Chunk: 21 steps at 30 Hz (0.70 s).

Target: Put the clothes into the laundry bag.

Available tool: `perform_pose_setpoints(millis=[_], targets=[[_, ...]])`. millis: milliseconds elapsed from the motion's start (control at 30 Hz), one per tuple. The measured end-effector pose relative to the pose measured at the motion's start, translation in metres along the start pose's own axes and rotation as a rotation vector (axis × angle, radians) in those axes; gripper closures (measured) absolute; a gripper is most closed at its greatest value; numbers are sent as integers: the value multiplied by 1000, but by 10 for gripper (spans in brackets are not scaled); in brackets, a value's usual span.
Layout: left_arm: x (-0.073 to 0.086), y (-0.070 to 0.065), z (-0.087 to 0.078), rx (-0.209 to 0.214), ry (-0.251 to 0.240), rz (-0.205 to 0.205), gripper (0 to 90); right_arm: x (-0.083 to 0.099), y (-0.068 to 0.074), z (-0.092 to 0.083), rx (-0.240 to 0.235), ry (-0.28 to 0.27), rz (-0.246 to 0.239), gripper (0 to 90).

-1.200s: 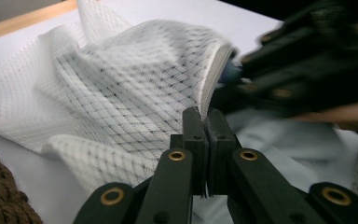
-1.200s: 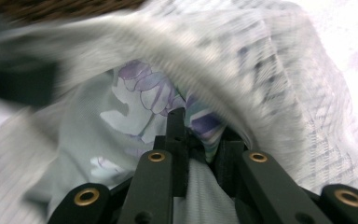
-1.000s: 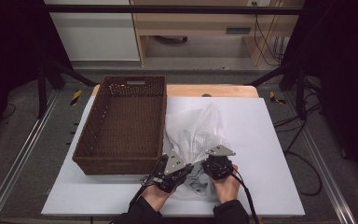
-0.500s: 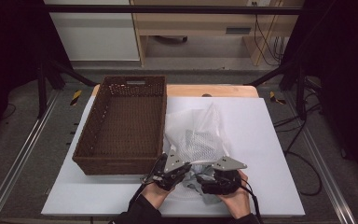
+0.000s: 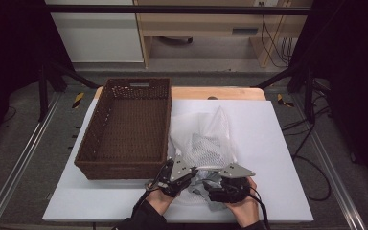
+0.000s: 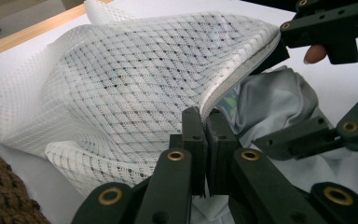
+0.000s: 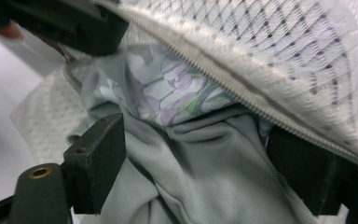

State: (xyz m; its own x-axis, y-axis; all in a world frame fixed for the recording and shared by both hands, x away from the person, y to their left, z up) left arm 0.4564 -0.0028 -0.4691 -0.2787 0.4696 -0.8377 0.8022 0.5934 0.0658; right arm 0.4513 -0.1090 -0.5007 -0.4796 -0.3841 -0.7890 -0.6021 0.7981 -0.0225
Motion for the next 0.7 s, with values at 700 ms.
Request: perform_pose_setpoints(millis=[700], targets=[[5,2,4,29,36,-38,872,31,-2,-4,-64,46,74,359]])
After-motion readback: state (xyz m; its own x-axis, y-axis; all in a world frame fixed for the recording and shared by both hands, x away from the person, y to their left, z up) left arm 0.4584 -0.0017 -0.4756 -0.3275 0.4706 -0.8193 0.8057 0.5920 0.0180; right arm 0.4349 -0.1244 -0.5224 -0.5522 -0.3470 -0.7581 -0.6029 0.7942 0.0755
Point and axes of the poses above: each handheld gripper's, and its own axes: z roughly forward along the jaws, x roughly out of its underside, y roughly to its left, the point moved 9 cm from there along z, roughly forward along the jaws, and after that the axes turned 1 degree about y, right-handed, at the moved point
